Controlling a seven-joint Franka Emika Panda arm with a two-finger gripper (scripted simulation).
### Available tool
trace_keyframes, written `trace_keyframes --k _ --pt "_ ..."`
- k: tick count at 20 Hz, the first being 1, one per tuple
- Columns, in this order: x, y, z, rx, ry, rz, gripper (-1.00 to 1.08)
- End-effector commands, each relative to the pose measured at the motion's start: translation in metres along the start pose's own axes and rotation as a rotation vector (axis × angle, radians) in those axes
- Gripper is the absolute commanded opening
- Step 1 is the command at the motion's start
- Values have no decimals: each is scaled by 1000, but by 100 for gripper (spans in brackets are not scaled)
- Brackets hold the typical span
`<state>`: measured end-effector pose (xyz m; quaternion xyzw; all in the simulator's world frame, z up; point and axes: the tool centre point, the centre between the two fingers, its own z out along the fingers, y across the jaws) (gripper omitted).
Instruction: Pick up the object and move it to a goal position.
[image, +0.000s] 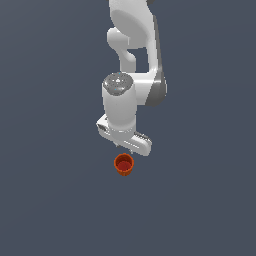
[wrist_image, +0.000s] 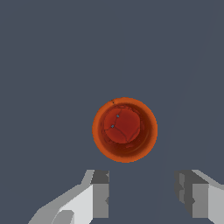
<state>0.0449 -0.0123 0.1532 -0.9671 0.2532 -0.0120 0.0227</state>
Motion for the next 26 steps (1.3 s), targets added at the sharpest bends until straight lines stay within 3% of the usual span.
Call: trace_keyframes --k 1,26 --pt "5 -1 4 3 -1 77 28" --pt "49 -14 43 29 -8 797 28"
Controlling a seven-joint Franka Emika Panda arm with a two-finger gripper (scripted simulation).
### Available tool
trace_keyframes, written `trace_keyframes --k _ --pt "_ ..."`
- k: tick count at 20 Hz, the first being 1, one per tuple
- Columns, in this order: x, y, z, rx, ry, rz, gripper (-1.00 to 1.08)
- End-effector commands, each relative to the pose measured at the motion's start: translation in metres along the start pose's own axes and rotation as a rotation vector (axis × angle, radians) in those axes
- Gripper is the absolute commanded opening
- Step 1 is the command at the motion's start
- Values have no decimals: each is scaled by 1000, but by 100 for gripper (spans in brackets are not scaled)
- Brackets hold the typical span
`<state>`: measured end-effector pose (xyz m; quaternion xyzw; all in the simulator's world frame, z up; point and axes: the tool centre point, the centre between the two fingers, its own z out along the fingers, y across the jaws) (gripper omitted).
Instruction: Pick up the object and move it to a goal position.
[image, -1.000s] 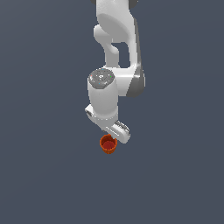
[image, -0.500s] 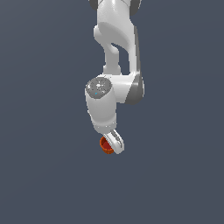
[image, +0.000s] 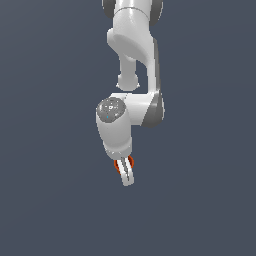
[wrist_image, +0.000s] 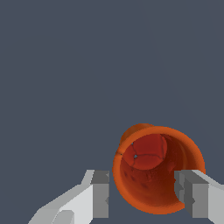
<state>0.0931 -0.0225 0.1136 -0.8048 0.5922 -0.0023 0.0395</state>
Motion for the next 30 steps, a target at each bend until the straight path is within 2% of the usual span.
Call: trace_keyframes --k 1,12,19,29,30 --pt "2 -3 3 2 0 63 28" --pt "6 -11 12 7 -1 214 28" --pt "5 -11 15 8 -1 221 28" --pt "5 -11 43 8 -1 225 28" --pt "5 -11 43 8 -1 225 -100"
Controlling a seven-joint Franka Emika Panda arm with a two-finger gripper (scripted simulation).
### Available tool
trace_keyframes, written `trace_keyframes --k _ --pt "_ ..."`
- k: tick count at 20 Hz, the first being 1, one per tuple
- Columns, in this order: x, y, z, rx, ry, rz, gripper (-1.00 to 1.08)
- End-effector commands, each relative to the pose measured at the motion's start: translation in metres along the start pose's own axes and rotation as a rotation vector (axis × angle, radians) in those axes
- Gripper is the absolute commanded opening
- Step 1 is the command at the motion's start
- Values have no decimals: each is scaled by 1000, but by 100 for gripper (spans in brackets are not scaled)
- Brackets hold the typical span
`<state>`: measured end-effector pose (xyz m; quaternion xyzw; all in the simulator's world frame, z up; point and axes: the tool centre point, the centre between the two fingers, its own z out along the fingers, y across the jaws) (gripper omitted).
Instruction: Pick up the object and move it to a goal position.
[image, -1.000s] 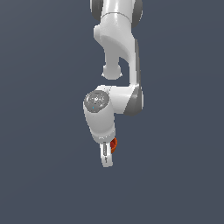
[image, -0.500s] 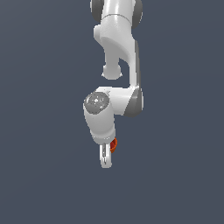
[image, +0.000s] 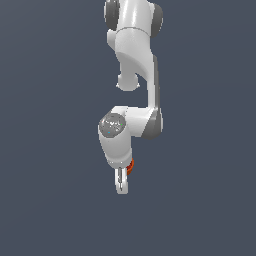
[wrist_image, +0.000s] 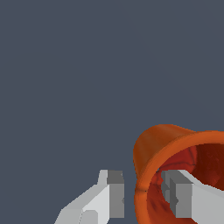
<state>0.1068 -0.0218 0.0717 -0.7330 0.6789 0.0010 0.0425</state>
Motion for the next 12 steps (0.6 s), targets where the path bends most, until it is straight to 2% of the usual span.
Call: trace_keyframes --k 1,12 --pt "0 -1 1 2 0 0 -100" --pt "-1 -1 -1 2 -1 -1 -100"
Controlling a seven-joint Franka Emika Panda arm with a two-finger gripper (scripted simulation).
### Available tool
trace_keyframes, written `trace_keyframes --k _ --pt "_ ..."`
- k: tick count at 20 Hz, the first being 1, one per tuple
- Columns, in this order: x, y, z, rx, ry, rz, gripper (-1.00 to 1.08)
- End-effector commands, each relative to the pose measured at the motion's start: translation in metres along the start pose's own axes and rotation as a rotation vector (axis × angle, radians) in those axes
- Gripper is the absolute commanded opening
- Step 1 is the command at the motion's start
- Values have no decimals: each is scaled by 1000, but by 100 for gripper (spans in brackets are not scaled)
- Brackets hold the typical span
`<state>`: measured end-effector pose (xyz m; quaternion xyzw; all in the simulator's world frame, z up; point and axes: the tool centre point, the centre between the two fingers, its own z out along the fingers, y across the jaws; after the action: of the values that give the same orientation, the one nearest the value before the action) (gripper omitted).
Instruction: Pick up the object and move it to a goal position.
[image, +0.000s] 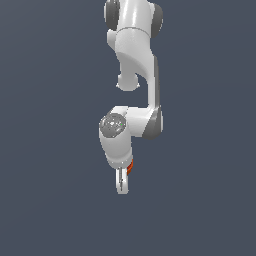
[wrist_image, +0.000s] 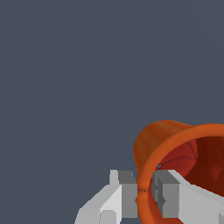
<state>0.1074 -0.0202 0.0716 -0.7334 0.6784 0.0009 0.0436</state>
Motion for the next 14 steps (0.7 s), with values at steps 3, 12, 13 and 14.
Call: trace_keyframes --k 3,12,13,14 --pt "2 0 -8 0 0 0 -100" --pt "15 3 -70 0 0 2 -100" --pt "17 3 -78 0 0 2 -100" --pt "19 3 -86 0 0 2 -100"
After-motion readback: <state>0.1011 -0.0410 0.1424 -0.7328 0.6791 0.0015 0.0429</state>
